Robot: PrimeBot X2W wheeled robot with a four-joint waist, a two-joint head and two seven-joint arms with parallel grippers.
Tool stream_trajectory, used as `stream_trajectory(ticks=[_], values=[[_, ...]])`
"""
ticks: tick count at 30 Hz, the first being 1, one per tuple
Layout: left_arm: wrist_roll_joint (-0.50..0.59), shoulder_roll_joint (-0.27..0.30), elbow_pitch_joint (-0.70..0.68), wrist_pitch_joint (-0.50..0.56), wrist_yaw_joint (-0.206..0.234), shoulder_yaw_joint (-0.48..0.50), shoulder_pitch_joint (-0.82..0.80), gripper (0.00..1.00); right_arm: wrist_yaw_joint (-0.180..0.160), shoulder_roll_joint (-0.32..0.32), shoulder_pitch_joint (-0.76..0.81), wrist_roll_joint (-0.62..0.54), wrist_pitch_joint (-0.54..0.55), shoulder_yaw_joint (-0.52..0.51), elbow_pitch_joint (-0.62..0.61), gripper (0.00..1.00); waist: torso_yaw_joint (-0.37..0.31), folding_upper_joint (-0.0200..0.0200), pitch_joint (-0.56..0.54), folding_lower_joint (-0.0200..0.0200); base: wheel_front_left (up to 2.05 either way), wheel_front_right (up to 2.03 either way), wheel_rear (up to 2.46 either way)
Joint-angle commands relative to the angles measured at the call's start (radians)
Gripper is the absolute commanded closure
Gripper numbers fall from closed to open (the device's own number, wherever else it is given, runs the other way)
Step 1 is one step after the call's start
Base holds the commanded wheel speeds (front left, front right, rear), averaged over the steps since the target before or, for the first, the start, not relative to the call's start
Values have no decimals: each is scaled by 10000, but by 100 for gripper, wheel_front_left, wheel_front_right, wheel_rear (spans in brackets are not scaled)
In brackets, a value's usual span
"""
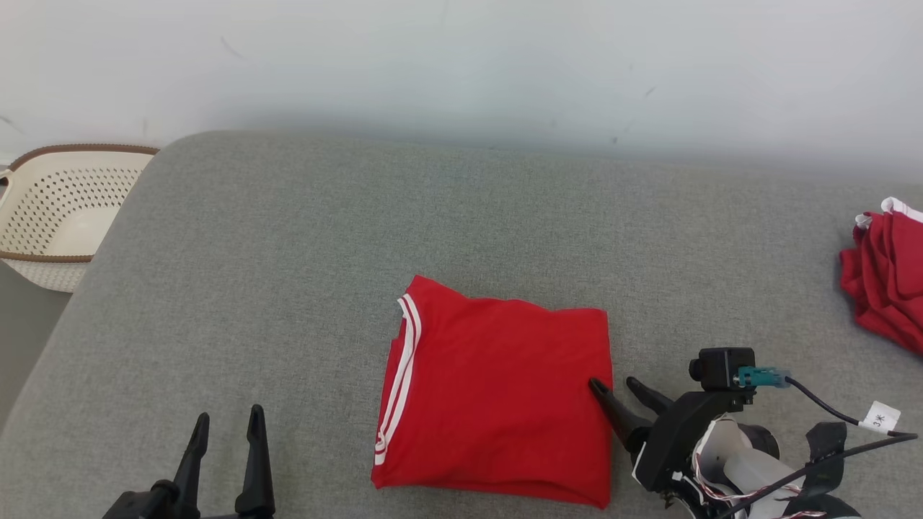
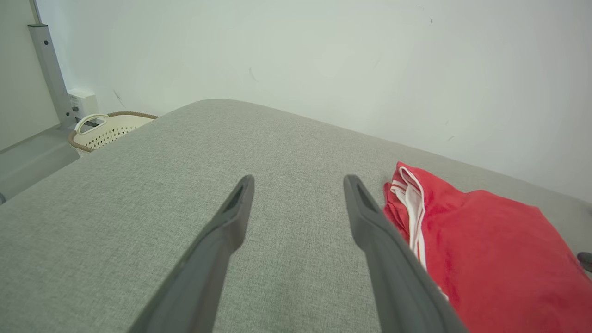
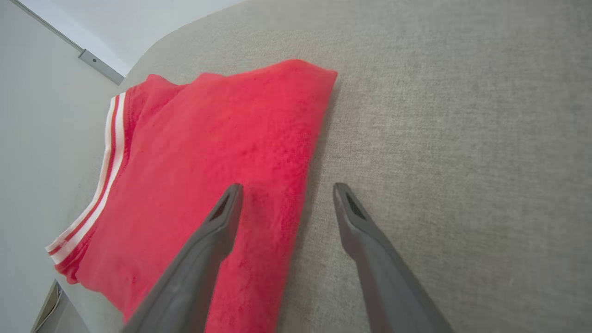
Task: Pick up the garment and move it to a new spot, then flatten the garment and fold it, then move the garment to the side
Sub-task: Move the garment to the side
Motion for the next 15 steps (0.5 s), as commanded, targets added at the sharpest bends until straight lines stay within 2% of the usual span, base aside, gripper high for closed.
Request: stream_trajectory(ticks=[1, 10, 11, 12, 13, 15], values=[[-17, 8, -31, -36, 27, -32, 59, 0, 4, 73, 138, 154, 168, -46, 51, 0, 20, 0, 56, 0, 0, 0, 0], [-108, 8, -42, -36, 99, -126, -56, 0, 4, 571, 261, 435, 925, 46, 232, 2, 95, 0, 197, 0, 0, 0, 0], [-117, 8, -35, -36, 98, -137, -60, 0, 4, 604, 256, 428, 980, 73, 271, 26, 108, 0, 204, 0, 0, 0, 0], [-124, 6, -28, -36, 108, -151, -70, 0, 3, 622, 232, 391, 970, 91, 300, 95, 122, 0, 211, 0, 0, 0, 0], [-132, 6, -22, -36, 116, -156, -83, 0, 3, 639, 216, 362, 963, 111, 295, 100, 134, 0, 217, 0, 0, 0, 0], [-151, 8, -15, -36, 137, -144, -89, 0, 3, 594, 103, 243, 727, 94, 260, 100, 142, 0, 221, 0, 0, 0, 0]])
